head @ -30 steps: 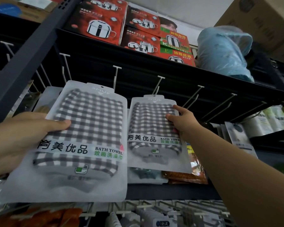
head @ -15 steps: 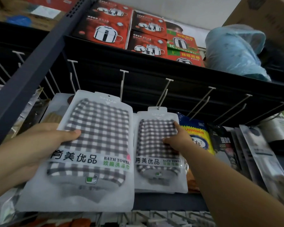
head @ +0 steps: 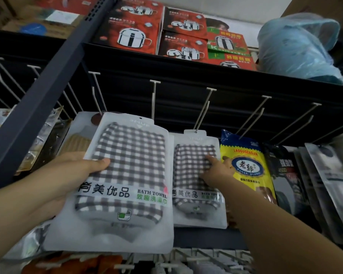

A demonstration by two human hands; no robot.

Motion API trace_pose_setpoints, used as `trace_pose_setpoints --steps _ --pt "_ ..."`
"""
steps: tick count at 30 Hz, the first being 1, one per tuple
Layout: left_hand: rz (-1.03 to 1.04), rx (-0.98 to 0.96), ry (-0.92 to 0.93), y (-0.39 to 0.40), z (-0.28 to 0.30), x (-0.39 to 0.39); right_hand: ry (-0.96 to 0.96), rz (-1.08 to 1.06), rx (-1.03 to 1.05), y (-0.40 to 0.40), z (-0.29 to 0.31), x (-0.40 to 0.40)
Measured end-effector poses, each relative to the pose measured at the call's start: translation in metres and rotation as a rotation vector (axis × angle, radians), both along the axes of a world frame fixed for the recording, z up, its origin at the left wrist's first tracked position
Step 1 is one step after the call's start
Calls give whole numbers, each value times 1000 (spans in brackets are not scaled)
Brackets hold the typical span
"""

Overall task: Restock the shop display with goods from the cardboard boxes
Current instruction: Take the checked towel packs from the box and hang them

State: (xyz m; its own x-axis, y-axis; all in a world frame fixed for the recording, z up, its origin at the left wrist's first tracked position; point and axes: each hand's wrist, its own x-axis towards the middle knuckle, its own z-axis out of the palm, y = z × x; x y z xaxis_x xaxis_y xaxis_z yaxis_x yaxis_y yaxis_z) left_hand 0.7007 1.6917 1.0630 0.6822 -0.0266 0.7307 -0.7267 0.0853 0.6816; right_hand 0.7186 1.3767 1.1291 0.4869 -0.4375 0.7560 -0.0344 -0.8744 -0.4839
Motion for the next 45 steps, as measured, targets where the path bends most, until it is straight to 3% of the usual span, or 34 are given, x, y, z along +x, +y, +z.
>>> trace_pose_setpoints --steps 2,4,8,12,16,20,45 --pt "-46 -50 -2 -6 4 4 -97 65 -33 7 0 -12" --pt "-84 -39 -3 -20 0 -3 -236 257 -18 19 -2 -26" --pt "-111 -121 0 -48 1 -3 -86 785 271 44 -19 -47" --pt "-123 -62 -40 -82 1 -13 -180 953 388 45 -41 -67" --pt "55 32 -109 -94 6 -17 -337 864 354 17 -32 -87" --pt "141 2 -151 -85 13 -11 -413 798 330 -5 -6 -105" --pt "164 25 -127 -63 6 -18 -350 849 436 -6 3 -110"
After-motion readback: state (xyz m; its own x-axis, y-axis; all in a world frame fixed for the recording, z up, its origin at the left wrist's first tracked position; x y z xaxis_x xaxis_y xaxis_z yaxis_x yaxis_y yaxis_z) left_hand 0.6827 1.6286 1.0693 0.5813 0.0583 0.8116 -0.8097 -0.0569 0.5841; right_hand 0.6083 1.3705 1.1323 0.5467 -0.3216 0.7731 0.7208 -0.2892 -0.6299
